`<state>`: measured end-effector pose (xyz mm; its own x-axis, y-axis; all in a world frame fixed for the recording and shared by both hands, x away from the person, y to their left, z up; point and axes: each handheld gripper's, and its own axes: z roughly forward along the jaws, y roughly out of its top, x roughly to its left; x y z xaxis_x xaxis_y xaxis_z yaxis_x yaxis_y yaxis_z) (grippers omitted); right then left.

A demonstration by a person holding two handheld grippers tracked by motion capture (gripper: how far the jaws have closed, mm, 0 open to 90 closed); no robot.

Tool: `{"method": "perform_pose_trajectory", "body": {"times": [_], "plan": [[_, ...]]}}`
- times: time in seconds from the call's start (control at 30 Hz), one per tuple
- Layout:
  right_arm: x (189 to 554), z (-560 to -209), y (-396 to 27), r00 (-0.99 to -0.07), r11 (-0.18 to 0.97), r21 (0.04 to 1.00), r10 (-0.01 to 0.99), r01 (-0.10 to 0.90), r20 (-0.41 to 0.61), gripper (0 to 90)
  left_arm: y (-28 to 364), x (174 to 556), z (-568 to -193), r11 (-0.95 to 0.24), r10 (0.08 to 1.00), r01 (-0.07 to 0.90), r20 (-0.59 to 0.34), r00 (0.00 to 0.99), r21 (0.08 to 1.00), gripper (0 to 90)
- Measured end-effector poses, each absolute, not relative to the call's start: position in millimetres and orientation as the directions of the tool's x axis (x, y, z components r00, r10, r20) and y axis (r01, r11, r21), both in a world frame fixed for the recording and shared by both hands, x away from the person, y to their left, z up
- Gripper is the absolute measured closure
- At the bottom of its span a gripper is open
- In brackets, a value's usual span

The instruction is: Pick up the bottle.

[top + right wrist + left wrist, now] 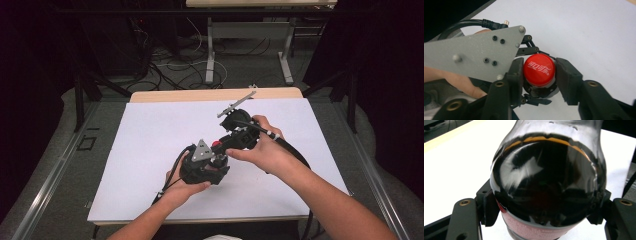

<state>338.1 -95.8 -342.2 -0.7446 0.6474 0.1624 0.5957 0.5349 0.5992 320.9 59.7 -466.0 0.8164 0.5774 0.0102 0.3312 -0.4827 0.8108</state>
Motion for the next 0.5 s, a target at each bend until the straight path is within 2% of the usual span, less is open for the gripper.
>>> {"method": "perform_pose_trajectory", "body": {"times": [0.07, 0.17, 0.2, 0.23, 0.27, 0.3, 0.33, 0.5], "plan": [[338.1, -342.8, -94.3, -0.768, 0.566, 0.602, 0.628, 0.563, 0.128, 60.3, 59.8, 320.3, -467.3, -0.488, 0.570, 0.339, 0.000, 0.821, 0.804, 29.4], [338.2, -341.0, -93.2, -0.851, 0.679, 0.583, 0.523, 0.445, 0.041, 60.6, 59.9, 320.4, -469.5, -0.491, 0.552, 0.319, 0.005, 0.834, 0.811, 29.5], [340.6, -340.4, -93.2, -0.885, 0.718, 0.571, 0.465, 0.399, 0.034, 60.7, 60.7, 319.2, -470.4, -0.499, 0.525, 0.312, -0.004, 0.851, 0.808, 29.5], [340.6, -340.4, -93.2, -0.885, 0.718, 0.571, 0.465, 0.399, 0.034, 60.7, 60.7, 319.2, -470.4, -0.499, 0.525, 0.312, -0.004, 0.851, 0.808, 29.5], [346.3, -338.2, -94.1, -0.922, 0.769, 0.536, 0.384, 0.349, 0.048, 60.8, 60.6, 318.7, -471.9, -0.495, 0.516, 0.296, 0.002, 0.856, 0.817, 29.5], [346.3, -338.2, -94.1, -0.922, 0.769, 0.536, 0.384, 0.349, 0.048, 60.8, 61.1, 317.2, -471.0, -0.505, 0.504, 0.306, -0.012, 0.864, 0.807, 29.5], [351.9, -336.9, -94.0, -0.964, 0.819, 0.518, 0.263, 0.247, 0.044, 60.8, 60.4, 315.7, -472.0, -0.505, 0.483, 0.285, -0.007, 0.876, 0.815, 29.5], [362.4, -331.3, -93.6, -1.000, 0.883, 0.470, -0.001, 0.014, 0.031, 60.8, 61.4, 314.7, -470.7, -0.509, 0.438, 0.270, -0.023, 0.899, 0.817, 29.5]]}}
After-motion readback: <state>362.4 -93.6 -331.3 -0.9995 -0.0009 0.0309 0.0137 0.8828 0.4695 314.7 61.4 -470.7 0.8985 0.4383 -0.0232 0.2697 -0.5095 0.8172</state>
